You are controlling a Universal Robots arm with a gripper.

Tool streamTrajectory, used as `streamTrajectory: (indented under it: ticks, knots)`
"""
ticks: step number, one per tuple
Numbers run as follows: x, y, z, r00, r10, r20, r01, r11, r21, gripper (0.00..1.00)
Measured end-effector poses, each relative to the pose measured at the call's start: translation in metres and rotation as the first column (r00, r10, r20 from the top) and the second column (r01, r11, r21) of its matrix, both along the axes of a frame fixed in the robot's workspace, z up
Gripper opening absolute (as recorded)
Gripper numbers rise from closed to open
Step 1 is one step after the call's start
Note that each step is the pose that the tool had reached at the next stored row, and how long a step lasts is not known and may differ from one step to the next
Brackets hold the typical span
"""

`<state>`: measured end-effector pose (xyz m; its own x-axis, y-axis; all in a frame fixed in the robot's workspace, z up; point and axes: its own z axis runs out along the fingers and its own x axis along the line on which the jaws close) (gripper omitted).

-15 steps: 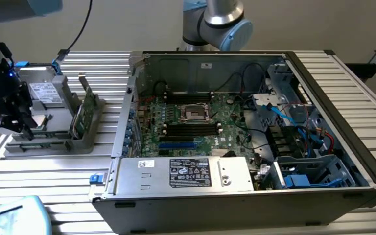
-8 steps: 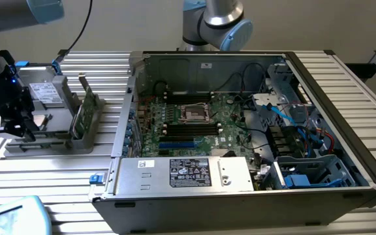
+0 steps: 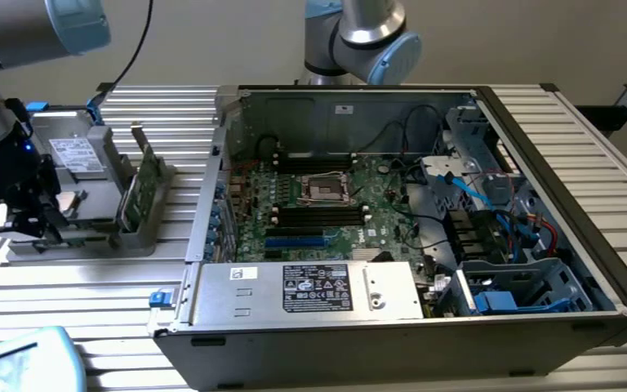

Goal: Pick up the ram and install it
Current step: 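Pick up the ram and move it above insertion slot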

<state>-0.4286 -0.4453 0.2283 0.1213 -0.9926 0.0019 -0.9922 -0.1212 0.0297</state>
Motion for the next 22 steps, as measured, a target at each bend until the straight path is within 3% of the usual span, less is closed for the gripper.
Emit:
streamTrajectory:
  ticks: [4, 9, 12, 19, 22]
  knots:
    - [0.0, -0.001, -0.007, 1.0, 0.001, -0.0002, -0.001, 1.0, 0.0072, 0.37]
    - [0.0, -0.001, -0.0122, 1.0, 0.001, -0.001, -0.001, 0.9995, 0.0331, 0.37]
    - [-0.001, -0.0012, -0.0151, 1.0, 0.001, -0.0048, -0.001, 0.9992, 0.0402, 0.37]
    - [-0.001, -0.0018, -0.0218, 0.9995, 0.001, -0.0324, 0.0, 0.9988, 0.0487, 0.37]
    - [-0.001, -0.0022, -0.0264, 0.9993, 0.001, -0.0369, 0.001, 0.9987, 0.0517, 0.37]
